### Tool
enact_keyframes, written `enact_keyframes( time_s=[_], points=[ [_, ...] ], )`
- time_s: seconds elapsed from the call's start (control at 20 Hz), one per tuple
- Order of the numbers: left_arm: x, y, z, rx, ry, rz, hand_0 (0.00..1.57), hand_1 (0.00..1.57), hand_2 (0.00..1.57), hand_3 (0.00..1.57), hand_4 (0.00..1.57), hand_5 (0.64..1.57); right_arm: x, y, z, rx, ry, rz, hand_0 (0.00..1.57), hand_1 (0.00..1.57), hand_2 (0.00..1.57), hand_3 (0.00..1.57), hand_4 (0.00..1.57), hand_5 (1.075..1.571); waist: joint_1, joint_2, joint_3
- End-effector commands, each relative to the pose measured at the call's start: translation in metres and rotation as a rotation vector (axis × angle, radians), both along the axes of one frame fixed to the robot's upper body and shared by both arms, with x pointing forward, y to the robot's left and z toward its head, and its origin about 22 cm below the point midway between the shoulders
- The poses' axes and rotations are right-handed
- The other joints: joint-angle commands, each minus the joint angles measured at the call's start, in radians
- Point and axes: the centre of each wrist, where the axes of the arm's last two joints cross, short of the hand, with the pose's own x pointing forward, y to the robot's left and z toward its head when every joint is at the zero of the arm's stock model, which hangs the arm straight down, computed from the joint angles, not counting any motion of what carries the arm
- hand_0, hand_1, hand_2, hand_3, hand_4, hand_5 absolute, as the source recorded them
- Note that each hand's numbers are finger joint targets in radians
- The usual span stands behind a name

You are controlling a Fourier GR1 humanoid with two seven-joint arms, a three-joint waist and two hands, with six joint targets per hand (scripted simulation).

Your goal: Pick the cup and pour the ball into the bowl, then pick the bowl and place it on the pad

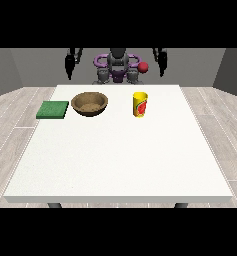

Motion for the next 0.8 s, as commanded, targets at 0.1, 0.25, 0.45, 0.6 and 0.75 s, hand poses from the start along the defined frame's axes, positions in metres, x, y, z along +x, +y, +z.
enact_keyframes(
  time_s=[0.1, 0.25, 0.45, 0.6, 0.75],
  points=[
    [0.001, 0.006, 0.023, 0.026, -0.021, 0.0, 0.0, 0.0, 0.0, 0.0, 0.0, 1.43, 0.003, -0.007, 0.025, -0.027, -0.027, 0.003, 0.0, 0.0, 0.0, 0.0, 0.0, 1.571, -0.003, -0.199, -0.0153],
    [0.001, 0.009, 0.029, 0.031, 0.009, 0.006, 0.0, 0.0, 0.0, 0.0, 0.0, 1.43, 0.003, -0.012, 0.033, -0.041, -0.008, -0.005, 0.0, 0.0, 0.0, 0.0, 0.0, 1.571, -0.006, -0.267, -0.0182],
    [0.001, 0.015, 0.022, -0.195, -0.155, 0.076, 0.0, 0.0, 0.0, 0.0, 0.0, 1.428, -0.003, -0.045, 0.02, 0.141, -0.13, -0.028, 0.0, 0.0, 0.0, 0.0, 0.0, 1.57, -0.003, -0.074, -0.0182],
    [0.01, 0.033, 0.031, -0.194, -0.227, 0.078, 0.0, 0.0, 0.0, 0.0, 0.0, 1.417, 0.008, -0.045, 0.02, 0.137, -0.202, -0.041, 0.0, 0.0, 0.0, 0.0, 0.0, 1.571, 0.01, -0.004, -0.0183],
    [-0.004, 0.014, 0.027, -0.162, -0.217, 0.059, 0.0, 0.0, 0.0, 0.0, 0.0, 1.407, -0.003, -0.05, 0.002, 0.153, -0.176, -0.022, 0.0, 0.0, 0.0, 0.0, 0.0, 1.571, 0.015, -0.019, -0.0182]
  ],
)
